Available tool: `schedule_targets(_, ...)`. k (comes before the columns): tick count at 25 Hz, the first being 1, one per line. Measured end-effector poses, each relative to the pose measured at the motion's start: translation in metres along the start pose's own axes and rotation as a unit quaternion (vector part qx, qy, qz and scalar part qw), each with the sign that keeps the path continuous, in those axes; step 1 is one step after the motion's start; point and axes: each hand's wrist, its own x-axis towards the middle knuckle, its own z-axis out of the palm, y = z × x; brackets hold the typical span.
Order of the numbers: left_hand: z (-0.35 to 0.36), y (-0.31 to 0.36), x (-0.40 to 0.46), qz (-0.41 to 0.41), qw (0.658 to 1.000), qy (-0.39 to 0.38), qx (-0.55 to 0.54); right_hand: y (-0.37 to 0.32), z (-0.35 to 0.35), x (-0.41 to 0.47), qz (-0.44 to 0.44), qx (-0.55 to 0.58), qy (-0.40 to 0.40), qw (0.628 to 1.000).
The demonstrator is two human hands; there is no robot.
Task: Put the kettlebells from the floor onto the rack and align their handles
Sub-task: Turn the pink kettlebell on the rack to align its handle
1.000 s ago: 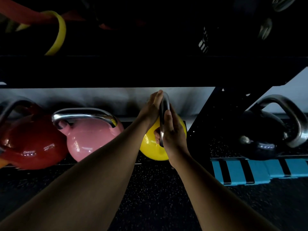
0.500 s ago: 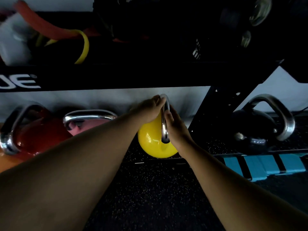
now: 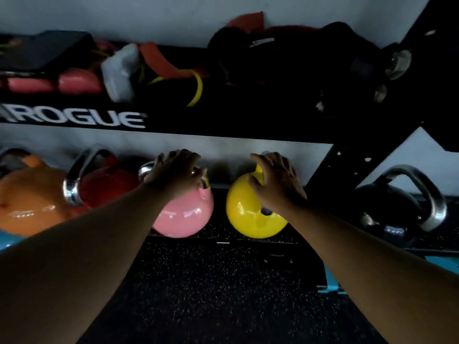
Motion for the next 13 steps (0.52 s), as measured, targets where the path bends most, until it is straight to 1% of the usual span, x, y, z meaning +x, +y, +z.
schedule_targets(3, 0.003, -0.038, -0.014, -0.045, 0.998, 0.022, -0.037, -0.045, 0.022, 0.018, -0.014, -0.003, -0.008, 1.0)
schedule_targets(6, 0.006, -0.077, -0.022, -0.078, 0.994, 0.026, -0.073, -0.094, 0.054, 0.035, 0.0, 0.022, -0.037, 0.999)
schedule_targets(8, 0.013, -0.099, -0.022, -0.08, 0.991, -0.001, -0.111, -0.125, 0.069, 0.047, 0.018, 0.031, -0.051, 0.998)
schedule_targets(10, 0.017, -0.112, -0.016, -0.063, 0.985, -0.039, -0.153, -0.142, 0.081, 0.058, 0.031, 0.022, -0.069, 0.997)
schedule_targets(11, 0.017, -0.117, -0.014, -0.062, 0.979, -0.056, -0.187, -0.149, 0.088, 0.063, 0.036, 0.019, -0.082, 0.996)
schedule_targets(13, 0.022, -0.117, -0.014, -0.091, 0.953, -0.085, -0.276, -0.154, 0.101, 0.066, 0.05, 0.051, -0.095, 0.993)
